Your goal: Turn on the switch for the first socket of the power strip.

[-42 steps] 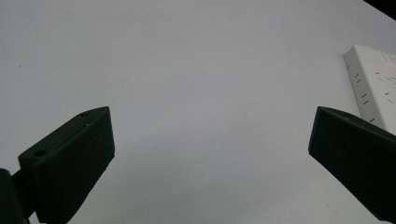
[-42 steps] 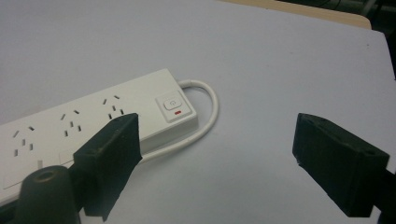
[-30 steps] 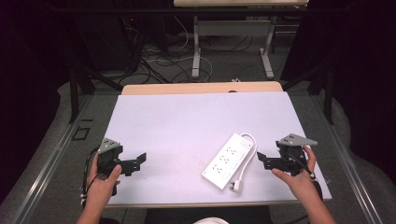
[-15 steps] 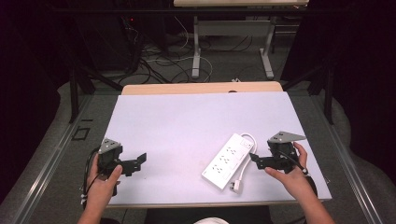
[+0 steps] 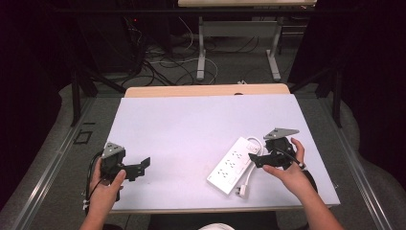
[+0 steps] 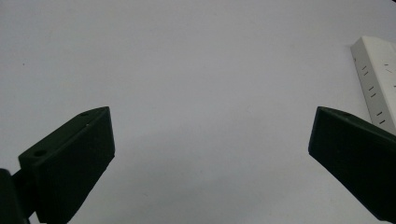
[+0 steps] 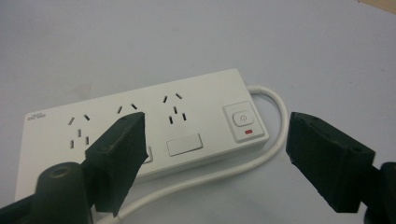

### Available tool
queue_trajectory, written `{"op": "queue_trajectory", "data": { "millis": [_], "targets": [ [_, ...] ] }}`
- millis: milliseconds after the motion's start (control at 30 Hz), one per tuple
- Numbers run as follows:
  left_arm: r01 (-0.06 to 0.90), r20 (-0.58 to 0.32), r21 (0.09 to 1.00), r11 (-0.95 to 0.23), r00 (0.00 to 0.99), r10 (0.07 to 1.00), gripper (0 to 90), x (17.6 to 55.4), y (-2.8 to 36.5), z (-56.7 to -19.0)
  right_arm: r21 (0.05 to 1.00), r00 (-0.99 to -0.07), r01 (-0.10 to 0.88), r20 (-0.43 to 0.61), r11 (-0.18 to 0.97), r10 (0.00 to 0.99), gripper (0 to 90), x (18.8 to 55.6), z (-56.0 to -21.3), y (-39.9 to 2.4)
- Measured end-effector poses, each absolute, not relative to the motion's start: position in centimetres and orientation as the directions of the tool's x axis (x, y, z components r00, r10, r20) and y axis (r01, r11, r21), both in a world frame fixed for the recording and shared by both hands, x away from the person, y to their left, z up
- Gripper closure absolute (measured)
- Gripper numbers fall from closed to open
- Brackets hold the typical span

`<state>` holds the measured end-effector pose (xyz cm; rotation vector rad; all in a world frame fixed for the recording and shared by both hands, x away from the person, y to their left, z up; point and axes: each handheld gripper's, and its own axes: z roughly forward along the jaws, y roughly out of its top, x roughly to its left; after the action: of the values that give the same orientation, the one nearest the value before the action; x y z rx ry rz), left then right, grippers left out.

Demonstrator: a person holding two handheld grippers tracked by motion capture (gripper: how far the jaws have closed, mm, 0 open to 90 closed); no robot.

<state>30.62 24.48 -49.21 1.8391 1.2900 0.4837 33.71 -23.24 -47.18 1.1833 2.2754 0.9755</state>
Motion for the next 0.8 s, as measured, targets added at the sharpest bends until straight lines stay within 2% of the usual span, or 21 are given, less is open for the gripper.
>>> {"op": "queue_trajectory", "data": {
  "millis": [433,800],
  "targets": [
    [0.597,-0.137,0.789,-0.146,0.402,0.906,0.4,30.6,24.4,-49.2,0.73,-0.557,0.556,-0.029,0.398,0.83,28.9,35.7,-46.6,-21.7],
    [0.593,-0.131,0.792,-0.146,0.398,0.908,0.4,30.6,24.5,-49.3,0.728,-0.554,0.567,-0.01,0.386,0.832,30.0,36.7,-47.2,-20.8]
  ]
}}
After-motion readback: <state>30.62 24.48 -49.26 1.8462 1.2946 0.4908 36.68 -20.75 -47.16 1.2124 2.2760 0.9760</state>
